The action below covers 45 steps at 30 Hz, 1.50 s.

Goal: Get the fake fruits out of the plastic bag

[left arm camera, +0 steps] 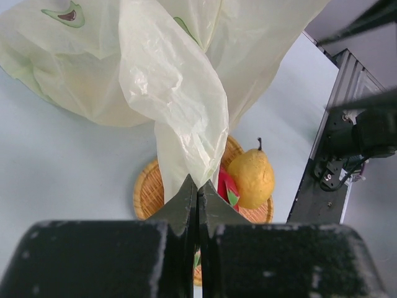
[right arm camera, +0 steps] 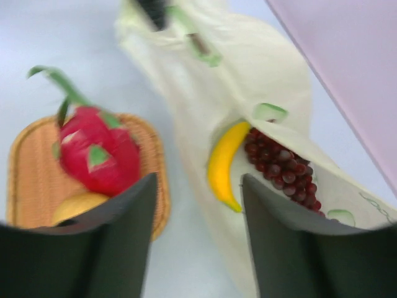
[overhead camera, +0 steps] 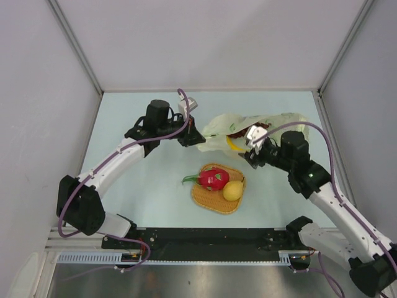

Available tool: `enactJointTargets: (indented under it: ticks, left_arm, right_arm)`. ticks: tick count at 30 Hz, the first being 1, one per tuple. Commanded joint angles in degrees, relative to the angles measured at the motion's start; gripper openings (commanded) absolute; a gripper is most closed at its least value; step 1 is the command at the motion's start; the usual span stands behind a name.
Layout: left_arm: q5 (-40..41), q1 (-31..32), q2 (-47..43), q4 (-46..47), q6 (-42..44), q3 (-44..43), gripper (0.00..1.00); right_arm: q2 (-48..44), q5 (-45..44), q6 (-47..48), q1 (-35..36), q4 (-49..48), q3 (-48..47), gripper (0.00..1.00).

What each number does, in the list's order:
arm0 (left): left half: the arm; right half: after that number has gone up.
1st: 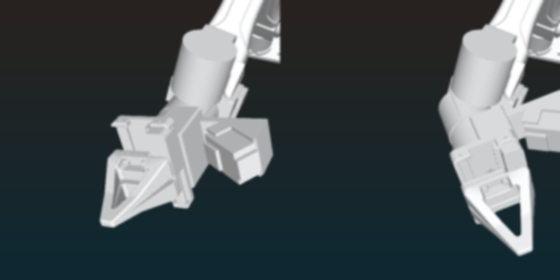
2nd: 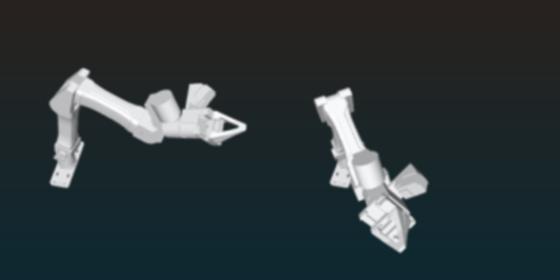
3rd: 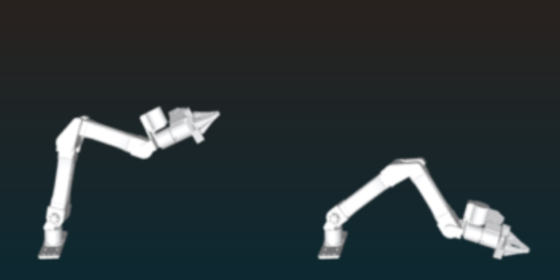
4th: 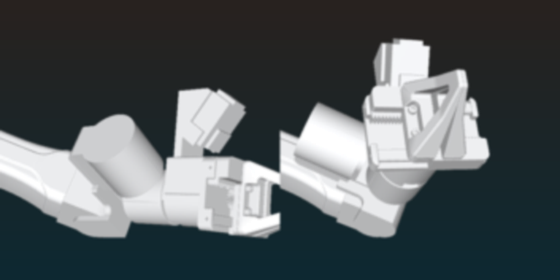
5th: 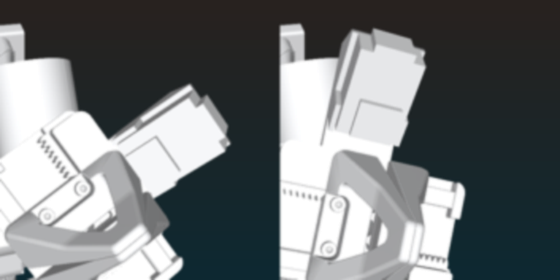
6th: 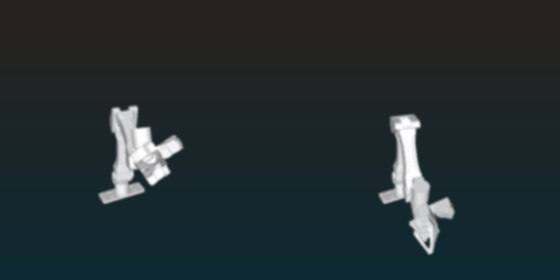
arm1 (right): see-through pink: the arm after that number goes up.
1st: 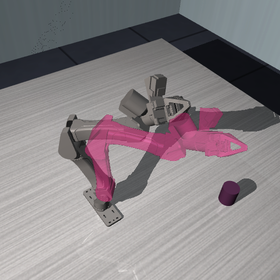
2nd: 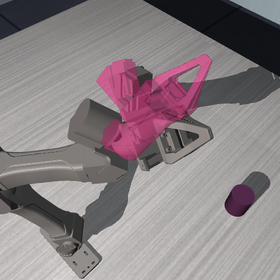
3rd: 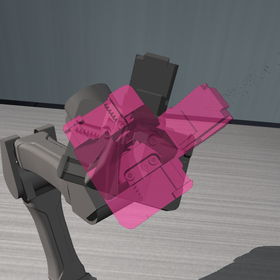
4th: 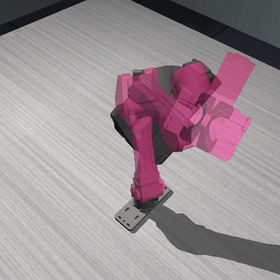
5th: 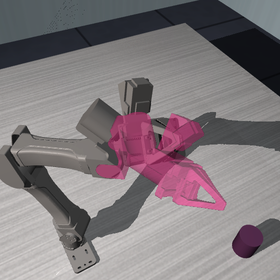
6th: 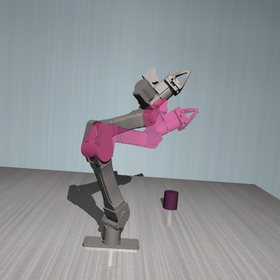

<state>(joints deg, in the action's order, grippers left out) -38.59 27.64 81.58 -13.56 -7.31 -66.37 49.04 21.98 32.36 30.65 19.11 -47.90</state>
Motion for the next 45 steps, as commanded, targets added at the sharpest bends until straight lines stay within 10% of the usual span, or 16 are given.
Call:
enactJointTargets:
  ticks: [1,8,13,20,26,45]
  left_arm:
    - [-2.45,0.40,-2.22,0.90,0.98,0.54,0.01]
    - [-1.93,0.75,-2.83,0.91,1.16,0.98,0.02]
    - [-0.35,0.75,-3.18,0.12,3.09,0.63,0.02]
    - [-0.26,0.75,-2.39,-0.15,2.74,1.59,0.04]
    - [-0.09,0.75,-3.88,-0.59,2.57,4.30,0.00]
    - [5.63,0.57,-9.96,-11.67,10.92,11.71,0.00]
  right_arm:
    - [9.55,-6.60,-13.80,-5.68,-14.00,-1.23,0.46]
    - [20.57,-9.41,-9.69,-8.43,-11.93,-1.94,0.08]
    - [14.70,-11.42,-15.65,-1.85,-3.91,5.26,0.00]
    - [12.57,-19.42,-18.90,-4.44,-5.30,6.68,0.07]
    - [15.65,-10.39,-21.81,-13.78,-9.44,4.39,0.40]
    - [12.30,-6.86,-22.69,-15.28,-13.13,11.61,0.44]
